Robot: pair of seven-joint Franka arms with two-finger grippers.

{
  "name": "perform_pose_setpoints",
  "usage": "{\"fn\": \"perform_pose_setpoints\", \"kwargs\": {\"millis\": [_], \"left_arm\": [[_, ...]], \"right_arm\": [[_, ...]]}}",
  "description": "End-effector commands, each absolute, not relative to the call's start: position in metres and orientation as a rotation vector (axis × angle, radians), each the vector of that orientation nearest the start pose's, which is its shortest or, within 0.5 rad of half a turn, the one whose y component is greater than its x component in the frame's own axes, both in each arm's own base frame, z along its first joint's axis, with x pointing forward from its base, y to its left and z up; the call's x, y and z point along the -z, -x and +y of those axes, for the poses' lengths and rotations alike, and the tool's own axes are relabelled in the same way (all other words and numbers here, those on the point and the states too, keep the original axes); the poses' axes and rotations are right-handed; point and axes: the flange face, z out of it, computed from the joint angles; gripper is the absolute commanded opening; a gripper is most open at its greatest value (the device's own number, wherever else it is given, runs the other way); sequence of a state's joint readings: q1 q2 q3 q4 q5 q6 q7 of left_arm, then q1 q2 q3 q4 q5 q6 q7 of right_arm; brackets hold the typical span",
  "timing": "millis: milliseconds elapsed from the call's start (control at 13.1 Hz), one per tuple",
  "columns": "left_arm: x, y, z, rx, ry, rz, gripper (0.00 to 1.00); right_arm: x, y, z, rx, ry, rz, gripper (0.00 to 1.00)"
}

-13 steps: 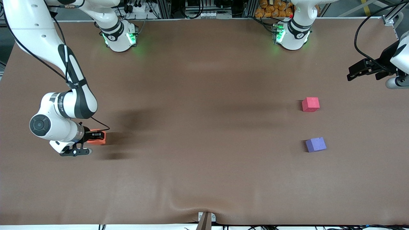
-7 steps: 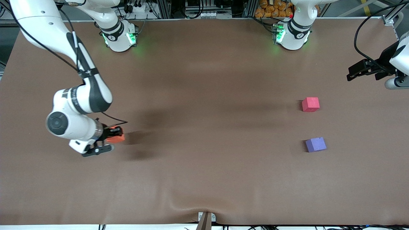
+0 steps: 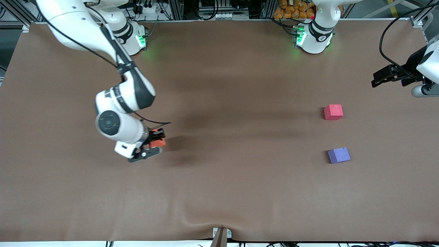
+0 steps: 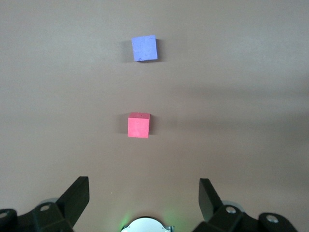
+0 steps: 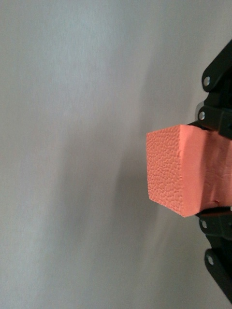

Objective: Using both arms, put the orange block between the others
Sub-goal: 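Carry the orange cube with the right gripper toward the table middle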

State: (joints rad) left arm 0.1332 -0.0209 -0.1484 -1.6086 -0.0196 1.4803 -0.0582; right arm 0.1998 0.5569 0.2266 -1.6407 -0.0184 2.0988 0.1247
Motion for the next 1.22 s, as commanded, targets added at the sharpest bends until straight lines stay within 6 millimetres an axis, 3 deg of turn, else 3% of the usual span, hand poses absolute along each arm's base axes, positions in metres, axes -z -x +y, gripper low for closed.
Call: {"fn": "perform_pose_setpoints", "kwargs": {"millis": [0,382,687,840,1145], "left_arm": [[-0.61,-0.536,-0.004,-0.175,3.156,-0.021,1.0],[-0.604,-0.535,0.006,-0.194,3.157,-0.038,1.0],[-0.603,-0.535,0.007,-0.197,3.157,-0.041,1.0],[-0.599,-0.538,0.004,-0.206,3.157,-0.031,1.0],[-0.593,-0.544,-0.009,-0.207,3.16,0.005,1.0]], "right_arm": [[-0.298,-0.613,0.316,-0.148,3.045,-0.312,0.0],[-0.277,-0.568,0.427,-0.178,2.959,0.003,0.0],[-0.256,-0.551,0.492,-0.132,2.913,0.135,0.0],[-0.247,-0.55,0.515,-0.118,2.904,0.166,0.0],[-0.231,-0.55,0.532,-0.015,2.979,0.135,0.0]]}}
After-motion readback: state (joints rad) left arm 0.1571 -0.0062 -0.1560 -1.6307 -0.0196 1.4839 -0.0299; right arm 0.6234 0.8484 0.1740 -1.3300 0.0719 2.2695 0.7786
